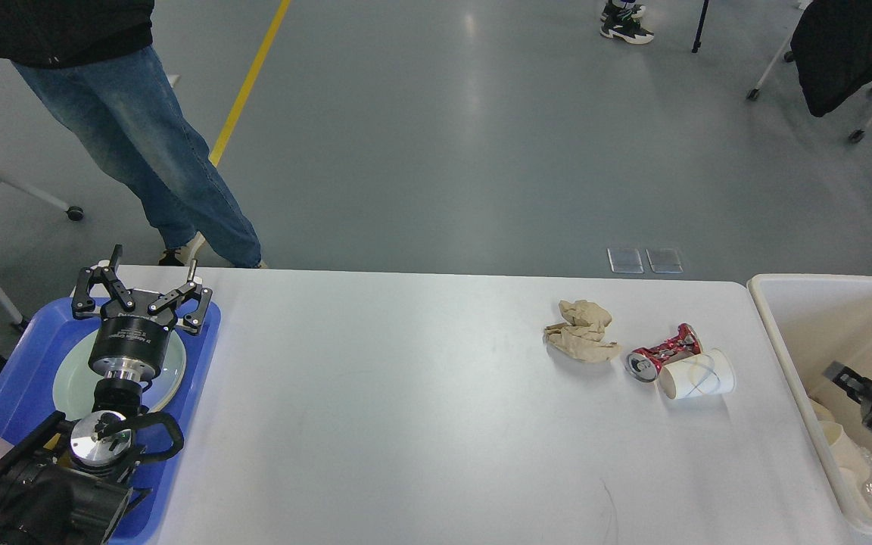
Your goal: Tidy desktop
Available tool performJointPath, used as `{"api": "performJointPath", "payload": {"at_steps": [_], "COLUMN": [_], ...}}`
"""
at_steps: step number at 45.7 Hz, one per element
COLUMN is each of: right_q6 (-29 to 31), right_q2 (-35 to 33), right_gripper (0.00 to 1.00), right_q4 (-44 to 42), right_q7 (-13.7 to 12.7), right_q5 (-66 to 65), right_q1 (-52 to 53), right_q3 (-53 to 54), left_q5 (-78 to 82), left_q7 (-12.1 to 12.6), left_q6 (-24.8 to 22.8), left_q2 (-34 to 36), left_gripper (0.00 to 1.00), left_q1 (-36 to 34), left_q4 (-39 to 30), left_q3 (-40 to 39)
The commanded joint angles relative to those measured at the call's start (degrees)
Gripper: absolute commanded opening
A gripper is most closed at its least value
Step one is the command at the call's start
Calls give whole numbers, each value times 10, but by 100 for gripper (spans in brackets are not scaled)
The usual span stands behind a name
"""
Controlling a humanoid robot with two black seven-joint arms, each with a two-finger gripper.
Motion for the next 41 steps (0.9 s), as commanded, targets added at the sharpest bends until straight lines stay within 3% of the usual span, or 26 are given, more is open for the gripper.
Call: {"api": "performJointPath", "payload": {"at_steps": [1, 15, 24, 29, 41], "right_q6": [25, 210, 307, 370, 435], "right_q2": [-37, -36, 62, 113, 114], "right_gripper": [100, 100, 100, 100, 100], "right_q4": [84, 275, 436, 495, 647], "right_q7": [-5, -6, -6, -7, -7], "right_q5": [-7, -46, -46, -46, -43], "right_q1": [97, 403, 610, 703, 897], "right_q3": [-23, -200, -314, -322, -292], "left_q5": [0, 0, 1, 1, 0], "left_q7": [0, 0, 1, 1, 1], "left_q6": [0, 0, 0, 0, 0], "left_q2": [0, 0, 0, 0, 0], "left_gripper": [96, 96, 96, 96, 96], "left_q1": [1, 0, 0, 0, 1], "left_q4": [-1, 0, -1, -1, 0], "left_q3": [0, 0, 0, 1, 1]}}
